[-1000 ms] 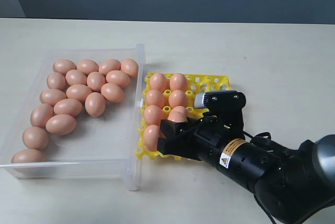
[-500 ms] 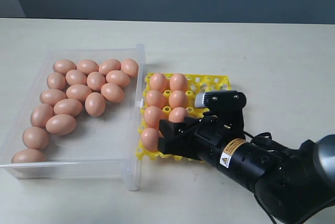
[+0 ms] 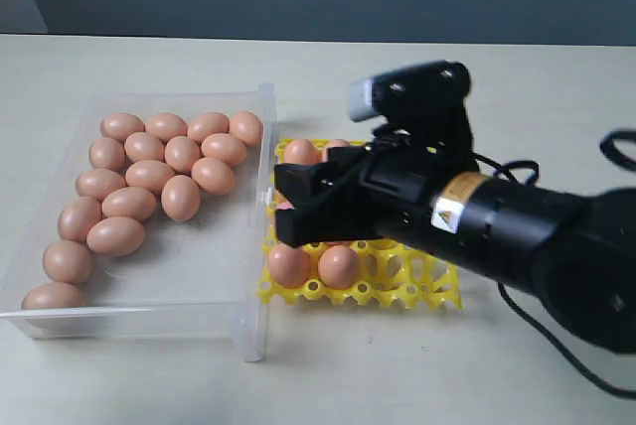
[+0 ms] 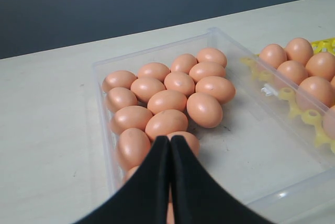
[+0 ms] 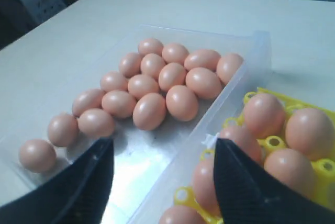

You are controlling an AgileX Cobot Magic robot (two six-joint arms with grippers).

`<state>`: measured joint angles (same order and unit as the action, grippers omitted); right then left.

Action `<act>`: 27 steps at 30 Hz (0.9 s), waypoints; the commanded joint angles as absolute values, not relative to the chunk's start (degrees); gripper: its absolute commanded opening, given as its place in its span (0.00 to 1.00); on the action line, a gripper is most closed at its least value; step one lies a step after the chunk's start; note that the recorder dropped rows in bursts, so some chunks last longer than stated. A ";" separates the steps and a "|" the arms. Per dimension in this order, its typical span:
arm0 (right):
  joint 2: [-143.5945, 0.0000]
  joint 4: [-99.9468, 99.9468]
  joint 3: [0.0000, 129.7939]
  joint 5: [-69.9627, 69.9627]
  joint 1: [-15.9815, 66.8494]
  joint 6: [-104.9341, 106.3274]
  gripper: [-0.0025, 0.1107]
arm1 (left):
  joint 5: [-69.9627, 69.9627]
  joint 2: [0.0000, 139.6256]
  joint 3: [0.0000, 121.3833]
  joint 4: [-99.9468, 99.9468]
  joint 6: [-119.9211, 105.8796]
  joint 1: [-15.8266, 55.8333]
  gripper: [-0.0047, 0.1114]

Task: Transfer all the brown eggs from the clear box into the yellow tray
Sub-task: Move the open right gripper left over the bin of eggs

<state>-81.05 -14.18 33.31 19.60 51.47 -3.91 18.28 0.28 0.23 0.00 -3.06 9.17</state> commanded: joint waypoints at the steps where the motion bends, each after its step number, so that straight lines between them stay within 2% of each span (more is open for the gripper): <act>1: -86.79 -12.04 52.10 -1.60 51.39 4.50 0.49 | 17.69 0.00 0.00 0.00 -3.01 9.24 0.04; 7: -110.22 -5.59 84.01 -23.71 51.39 5.81 0.49 | 17.69 0.00 0.00 0.00 -3.01 9.24 0.04; 10: -121.97 -5.40 94.94 -32.14 51.39 7.49 0.49 | 17.69 0.00 0.00 0.00 -3.01 9.24 0.04; 14: -129.03 -7.01 102.03 -36.40 51.39 7.86 0.49 | 17.69 0.00 0.00 0.00 -3.01 9.24 0.04; 27: -138.95 -7.54 112.21 -41.40 51.28 7.15 0.49 | 17.69 0.00 0.00 0.00 -3.01 9.24 0.04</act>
<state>-136.81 -7.70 111.70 -37.13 51.47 7.61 18.28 0.28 0.23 0.00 -3.06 9.17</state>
